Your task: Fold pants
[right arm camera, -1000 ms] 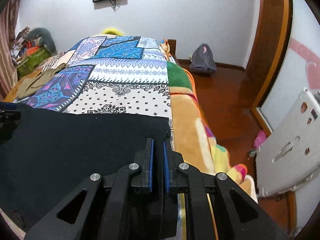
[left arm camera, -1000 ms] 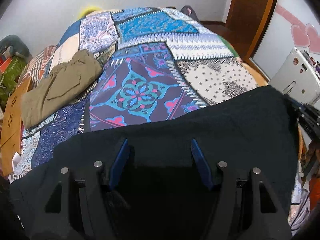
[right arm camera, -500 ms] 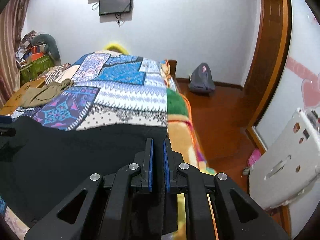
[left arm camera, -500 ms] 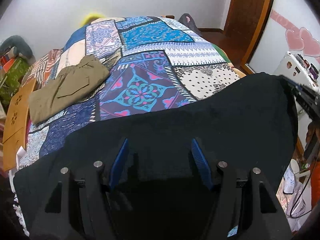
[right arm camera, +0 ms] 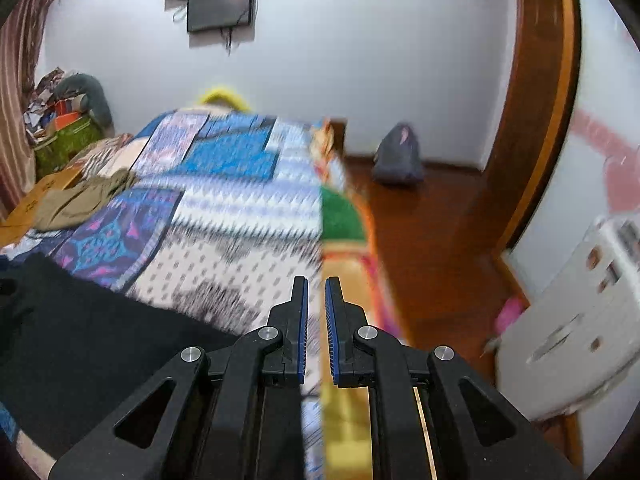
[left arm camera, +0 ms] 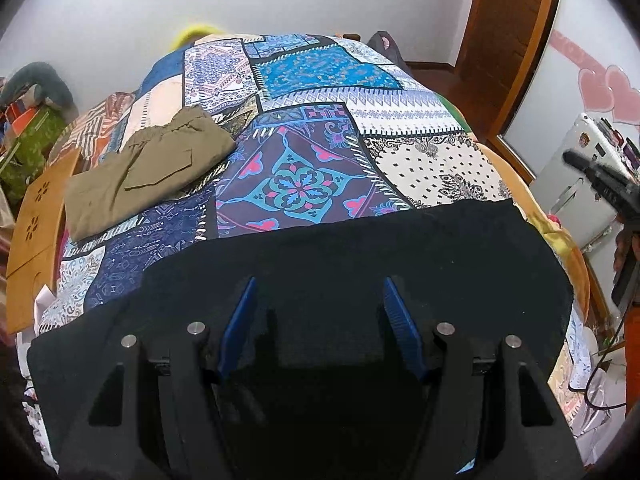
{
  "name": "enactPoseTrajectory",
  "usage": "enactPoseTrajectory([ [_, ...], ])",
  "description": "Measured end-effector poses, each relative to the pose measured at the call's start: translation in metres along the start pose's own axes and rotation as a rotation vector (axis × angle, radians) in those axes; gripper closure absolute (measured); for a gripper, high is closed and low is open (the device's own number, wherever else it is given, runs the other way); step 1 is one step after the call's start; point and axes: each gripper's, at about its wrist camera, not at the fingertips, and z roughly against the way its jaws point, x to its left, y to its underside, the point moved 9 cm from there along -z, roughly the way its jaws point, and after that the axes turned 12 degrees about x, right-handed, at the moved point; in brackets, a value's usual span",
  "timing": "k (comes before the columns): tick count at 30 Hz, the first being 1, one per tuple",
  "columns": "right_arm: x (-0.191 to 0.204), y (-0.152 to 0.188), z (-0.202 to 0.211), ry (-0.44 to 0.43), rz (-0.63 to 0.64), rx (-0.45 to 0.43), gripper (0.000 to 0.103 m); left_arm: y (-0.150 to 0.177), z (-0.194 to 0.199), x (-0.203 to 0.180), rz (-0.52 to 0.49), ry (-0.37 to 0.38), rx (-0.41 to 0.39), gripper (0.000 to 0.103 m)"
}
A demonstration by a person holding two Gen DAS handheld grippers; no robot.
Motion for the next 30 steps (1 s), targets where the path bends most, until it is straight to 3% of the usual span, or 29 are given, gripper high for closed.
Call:
enactPoseTrajectory([
  [4,0.022,0.023,-0.021,-0.14,-0.03,0.101,0.095,0.002,-0.007,-0.001,0.002,0.006,0.015,0.039],
  [7,0.052,0.032,-0.033,-0.269,-0.02,0.17,0.084,0.003,-0.018,-0.005,0.002,0.019,0.045,0.039],
  [13,0.087,0.059,-0.071,-0.331,0.055,0.325,0.08,0.011,-0.037,-0.014,-0.005,0.021,0.095,0.039],
  [16,0.081,0.057,-0.068,-0.35,0.04,0.326,0.078,0.007,-0.034,-0.015,-0.017,0.019,0.087,0.039],
  [22,0.066,0.035,-0.048,-0.286,0.071,0.261,0.071,-0.028,-0.021,-0.025,-0.064,0.024,0.054,0.039],
  [26,0.062,0.031,-0.033,-0.272,0.053,0.207,0.061,-0.053,-0.019,-0.054,-0.136,0.087,0.055,0.039],
  [30,0.053,0.041,-0.023,-0.27,0.01,0.195,0.06,-0.073,-0.04,-0.096,-0.224,0.127,0.105,0.039],
])
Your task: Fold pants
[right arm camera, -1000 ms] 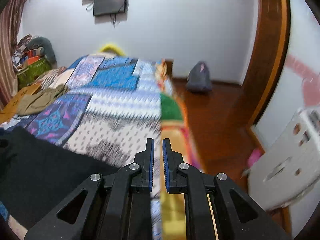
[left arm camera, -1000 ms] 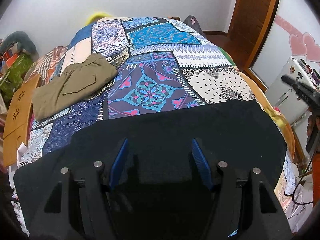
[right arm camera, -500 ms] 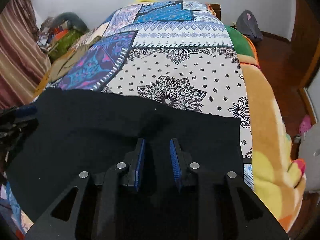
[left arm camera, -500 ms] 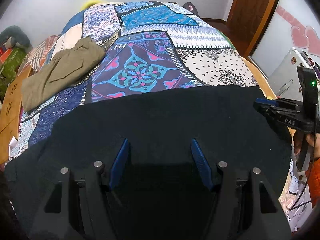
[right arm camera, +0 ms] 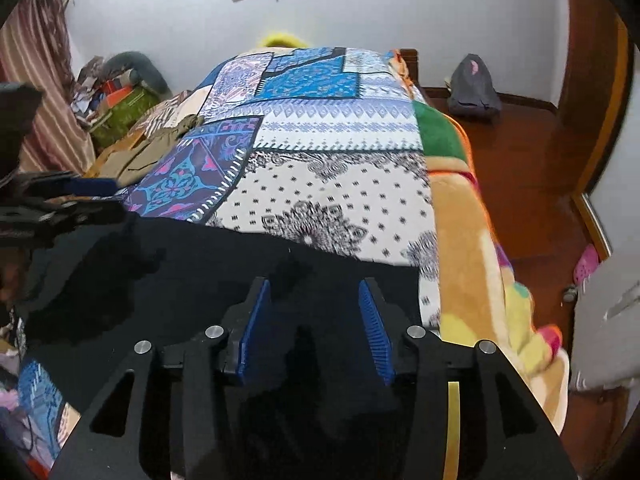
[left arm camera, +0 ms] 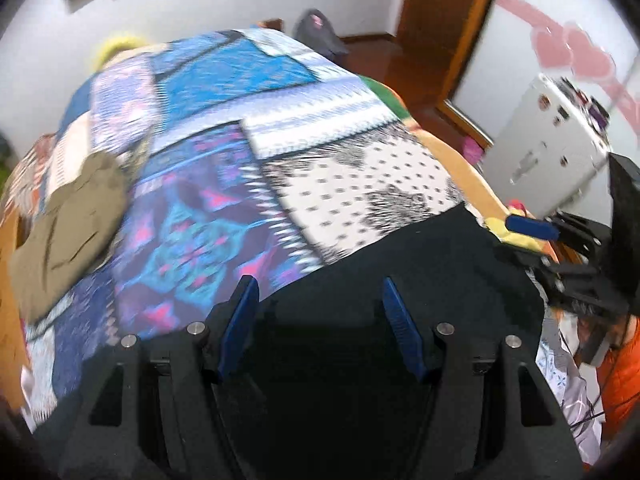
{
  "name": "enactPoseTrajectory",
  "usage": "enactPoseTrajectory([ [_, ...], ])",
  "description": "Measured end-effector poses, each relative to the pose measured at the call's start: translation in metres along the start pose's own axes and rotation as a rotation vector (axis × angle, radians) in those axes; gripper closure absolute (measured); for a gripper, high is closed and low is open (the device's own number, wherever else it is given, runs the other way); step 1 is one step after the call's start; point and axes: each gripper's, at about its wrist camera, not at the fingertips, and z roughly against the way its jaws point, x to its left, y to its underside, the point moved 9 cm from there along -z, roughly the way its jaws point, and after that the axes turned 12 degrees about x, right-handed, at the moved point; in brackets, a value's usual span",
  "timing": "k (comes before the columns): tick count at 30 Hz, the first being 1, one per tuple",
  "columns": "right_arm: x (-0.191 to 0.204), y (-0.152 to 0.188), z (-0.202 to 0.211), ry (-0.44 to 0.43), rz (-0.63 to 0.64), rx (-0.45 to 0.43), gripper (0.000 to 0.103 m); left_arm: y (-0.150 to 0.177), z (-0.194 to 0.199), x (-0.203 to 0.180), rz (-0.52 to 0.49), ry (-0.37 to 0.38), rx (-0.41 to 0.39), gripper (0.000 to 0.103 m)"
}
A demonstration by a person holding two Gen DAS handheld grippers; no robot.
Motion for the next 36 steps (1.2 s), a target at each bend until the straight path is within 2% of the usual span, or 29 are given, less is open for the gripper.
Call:
enactPoseTrajectory([
  [8,-0.029,0.043,0.022,0.01,-0.149,-0.022,0.06,-0.028,-0.058,-0.062,-0.1,0.116,0.122,0.04],
  [13,-0.043,0.069,0.022,0.012,-0.218,0.003,0.06,-0.035,-0.081,-0.082,-0.16,0.122,0.179,0.04],
  [15,-0.046,0.076,0.021,0.01,-0.234,0.01,0.06,-0.034,-0.089,-0.087,-0.185,0.119,0.203,0.047],
  [17,-0.049,0.081,0.021,0.004,-0.247,0.015,0.06,-0.031,-0.097,-0.09,-0.215,0.077,0.216,0.054],
  [19,-0.051,0.084,0.022,-0.002,-0.251,0.018,0.06,-0.029,-0.099,-0.092,-0.243,0.054,0.208,0.065],
  [21,-0.052,0.087,0.022,-0.004,-0.252,0.024,0.06,-0.029,-0.098,-0.094,-0.255,0.02,0.188,0.08],
  [23,-0.05,0.092,0.022,-0.019,-0.252,0.027,0.06,-0.029,-0.095,-0.095,-0.257,0.016,0.173,0.089],
  [28,-0.042,0.102,0.016,-0.047,-0.238,0.04,0.06,-0.033,-0.086,-0.099,-0.279,-0.039,0.119,0.097],
  [33,-0.038,0.101,0.014,-0.04,-0.218,0.036,0.073,-0.049,-0.063,-0.102,-0.282,-0.061,0.034,0.101],
  [35,-0.041,0.101,0.009,-0.027,-0.218,0.05,0.085,-0.055,-0.06,-0.103,-0.282,-0.067,0.017,0.101],
  [36,-0.042,0.101,0.005,-0.023,-0.218,0.06,0.086,-0.058,-0.058,-0.103,-0.282,-0.069,0.006,0.102],
])
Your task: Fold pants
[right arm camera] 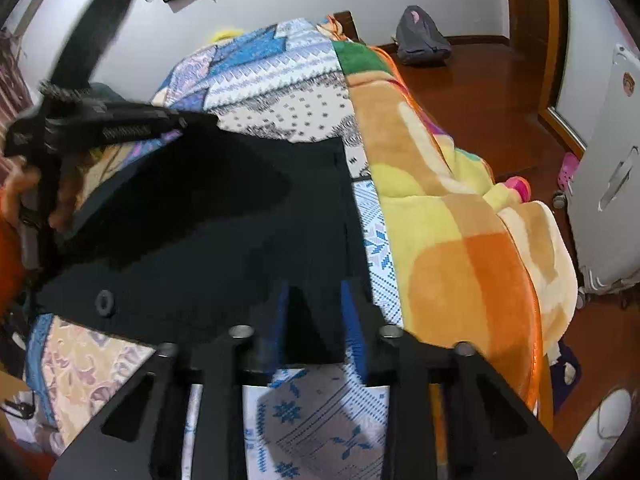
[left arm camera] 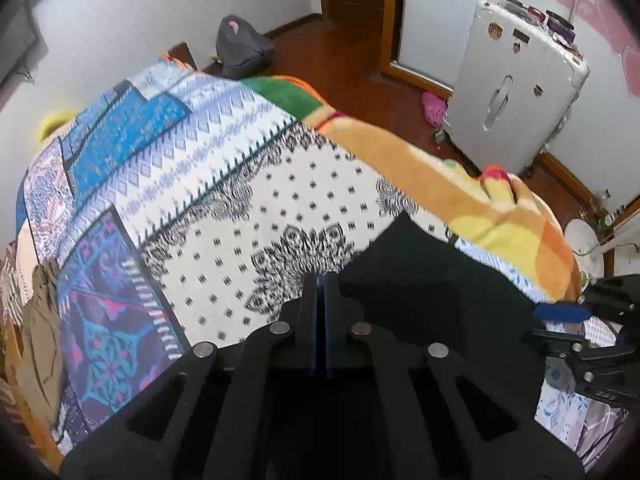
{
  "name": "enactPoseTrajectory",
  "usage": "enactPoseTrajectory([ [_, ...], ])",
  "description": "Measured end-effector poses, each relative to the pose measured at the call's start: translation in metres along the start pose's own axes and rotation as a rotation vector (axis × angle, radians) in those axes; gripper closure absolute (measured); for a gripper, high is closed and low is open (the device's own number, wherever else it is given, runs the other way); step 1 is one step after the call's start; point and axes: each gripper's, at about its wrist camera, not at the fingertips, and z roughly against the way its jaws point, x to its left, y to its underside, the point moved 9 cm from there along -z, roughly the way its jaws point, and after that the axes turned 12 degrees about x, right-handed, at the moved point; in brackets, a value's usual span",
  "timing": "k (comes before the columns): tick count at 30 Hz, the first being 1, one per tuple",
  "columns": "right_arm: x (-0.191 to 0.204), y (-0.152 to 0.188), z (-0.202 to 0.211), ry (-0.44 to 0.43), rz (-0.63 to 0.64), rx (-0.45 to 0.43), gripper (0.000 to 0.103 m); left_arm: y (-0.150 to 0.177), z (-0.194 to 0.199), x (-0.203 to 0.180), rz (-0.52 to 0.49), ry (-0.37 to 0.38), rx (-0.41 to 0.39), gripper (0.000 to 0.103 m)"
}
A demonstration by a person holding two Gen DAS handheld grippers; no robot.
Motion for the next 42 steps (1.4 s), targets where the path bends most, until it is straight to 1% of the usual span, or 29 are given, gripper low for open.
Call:
enactPoseTrajectory([
  [2,-0.003,-0.001,-0.003,-0.001,-0.007,0.0,0.093,-0.005,0.003,0.0,-0.001,-0.02,-0.022,0.103],
  [5,-0.006,-0.005,-0.001,-0.002,-0.019,-0.023,0.096,-0.013,0.006,0.001,0.002,-0.015,-0.043,0.103],
  [8,-0.005,-0.009,0.005,0.016,-0.012,-0.048,0.097,-0.017,0.005,-0.002,-0.005,0.01,-0.037,0.103],
  [11,-0.006,-0.013,0.011,0.013,-0.02,-0.064,0.096,-0.012,0.001,-0.001,0.008,0.032,-0.02,0.103],
  [12,-0.007,-0.014,0.013,0.007,-0.032,-0.064,0.096,-0.008,-0.001,0.0,0.011,0.04,-0.005,0.099],
  [13,-0.008,-0.015,0.011,0.001,-0.039,-0.051,0.094,-0.004,-0.005,0.001,0.017,0.056,0.013,0.097],
  [15,-0.009,-0.015,0.007,0.001,-0.042,-0.03,0.089,0.004,-0.012,0.003,0.03,0.074,0.051,0.084],
  [16,-0.01,-0.015,0.004,0.007,-0.043,-0.026,0.086,0.008,-0.016,0.006,0.038,0.074,0.067,0.08],
  [17,-0.011,-0.014,0.0,0.007,-0.046,-0.014,0.085,0.011,-0.018,0.007,0.044,0.073,0.077,0.072],
  [18,-0.01,-0.013,-0.002,0.0,-0.05,-0.004,0.085,0.015,-0.022,0.009,0.05,0.077,0.088,0.068],
  [21,-0.01,-0.011,-0.007,-0.012,-0.059,0.008,0.083,0.022,-0.028,0.009,0.07,0.118,0.118,0.063],
  [23,-0.008,-0.01,-0.007,-0.019,-0.057,0.011,0.075,0.024,-0.032,0.007,0.076,0.139,0.132,0.062],
  [24,-0.008,-0.01,-0.007,-0.024,-0.057,0.015,0.074,0.025,-0.033,0.006,0.073,0.138,0.135,0.061],
  [27,-0.005,-0.009,-0.008,-0.015,-0.041,0.018,0.073,0.026,-0.034,0.001,0.057,0.139,0.133,0.061],
  [28,-0.004,-0.009,-0.01,-0.011,-0.034,0.021,0.073,0.027,-0.035,0.0,0.05,0.136,0.133,0.063],
  [29,-0.004,-0.009,-0.011,-0.011,-0.031,0.022,0.072,0.027,-0.036,-0.002,0.039,0.129,0.132,0.069],
  [30,-0.004,-0.009,-0.012,-0.015,-0.03,0.021,0.072,0.028,-0.036,-0.003,0.027,0.118,0.132,0.081],
  [32,-0.005,-0.009,-0.013,-0.019,-0.037,0.013,0.075,0.029,-0.035,-0.005,0.01,0.111,0.128,0.086],
  [33,-0.004,-0.01,-0.013,-0.017,-0.036,0.006,0.078,0.029,-0.035,-0.005,0.008,0.111,0.124,0.091],
  [36,-0.003,-0.012,-0.01,-0.008,-0.031,-0.018,0.095,0.029,-0.027,-0.004,0.002,0.101,0.097,0.095],
  [38,-0.001,-0.015,-0.005,-0.005,-0.022,-0.04,0.097,0.028,-0.021,-0.005,-0.011,0.083,0.077,0.096],
  [42,0.004,-0.021,0.008,0.004,0.006,-0.096,0.098,0.022,-0.003,-0.005,-0.042,0.024,0.017,0.096],
])
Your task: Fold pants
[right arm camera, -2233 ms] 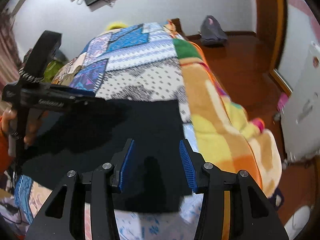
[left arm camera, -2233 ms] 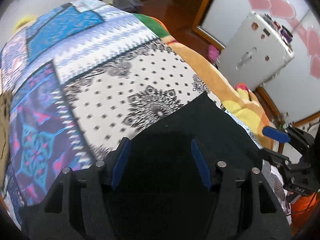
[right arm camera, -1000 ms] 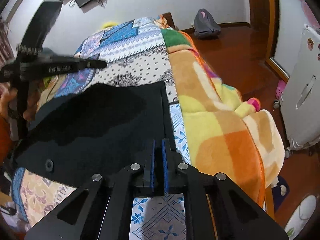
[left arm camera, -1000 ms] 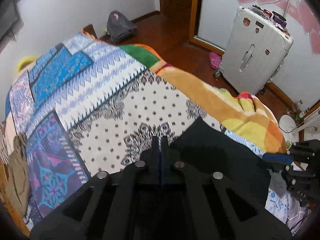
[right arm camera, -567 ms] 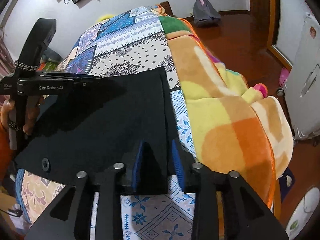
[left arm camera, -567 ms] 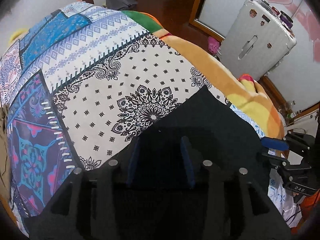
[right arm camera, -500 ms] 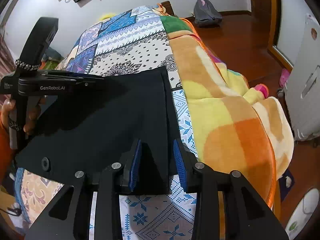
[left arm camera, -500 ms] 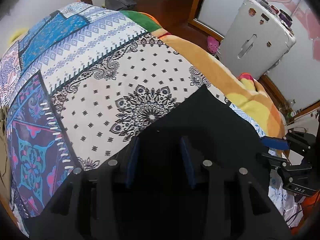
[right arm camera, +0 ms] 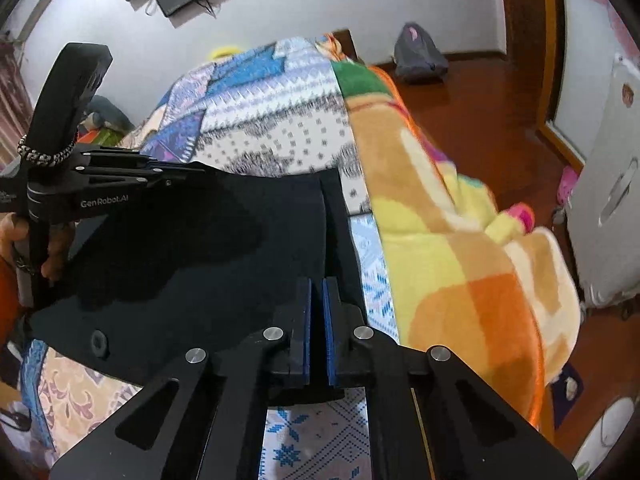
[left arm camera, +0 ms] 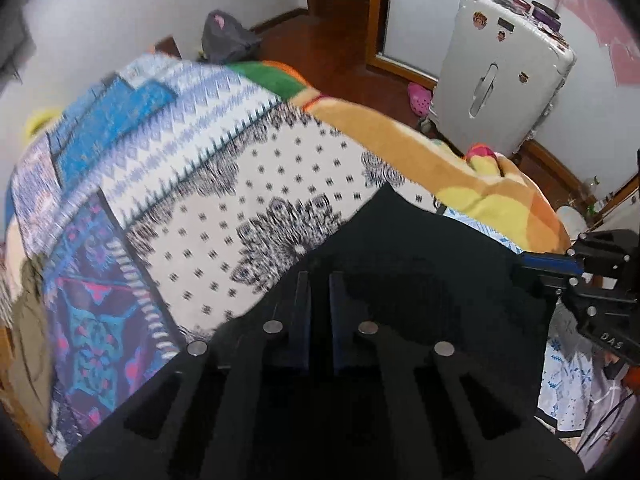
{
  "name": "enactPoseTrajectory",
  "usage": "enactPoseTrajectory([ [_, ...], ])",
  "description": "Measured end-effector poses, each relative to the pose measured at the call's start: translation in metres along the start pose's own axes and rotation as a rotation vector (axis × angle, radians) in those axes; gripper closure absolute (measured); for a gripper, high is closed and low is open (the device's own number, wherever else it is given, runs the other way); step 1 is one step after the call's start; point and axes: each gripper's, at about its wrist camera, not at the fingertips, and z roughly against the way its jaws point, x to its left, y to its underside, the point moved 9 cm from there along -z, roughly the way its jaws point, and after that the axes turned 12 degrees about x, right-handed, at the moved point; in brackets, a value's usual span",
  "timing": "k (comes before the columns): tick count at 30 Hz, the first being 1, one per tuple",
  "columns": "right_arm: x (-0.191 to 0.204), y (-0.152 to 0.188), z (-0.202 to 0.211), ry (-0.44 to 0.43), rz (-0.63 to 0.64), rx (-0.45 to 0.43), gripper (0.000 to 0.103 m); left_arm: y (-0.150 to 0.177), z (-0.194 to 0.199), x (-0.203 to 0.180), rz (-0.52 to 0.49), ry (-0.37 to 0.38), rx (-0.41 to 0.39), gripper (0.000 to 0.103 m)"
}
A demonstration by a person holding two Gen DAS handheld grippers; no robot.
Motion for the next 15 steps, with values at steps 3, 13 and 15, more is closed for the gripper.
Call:
enactPoseTrajectory([
  [3,0.003,-0.009,0.011,0.013,0.019,-0.05,0.098,-0.006,0.009,0.005,0.008,-0.013,-0.022,0.096],
  [13,-0.018,-0.021,0.002,0.059,-0.017,-0.04,0.1,-0.014,-0.023,0.013,0.041,-0.014,0.051,0.097],
  [15,-0.023,-0.016,-0.004,0.058,-0.038,-0.013,0.1,-0.012,-0.036,0.013,0.042,-0.005,0.091,0.097],
])
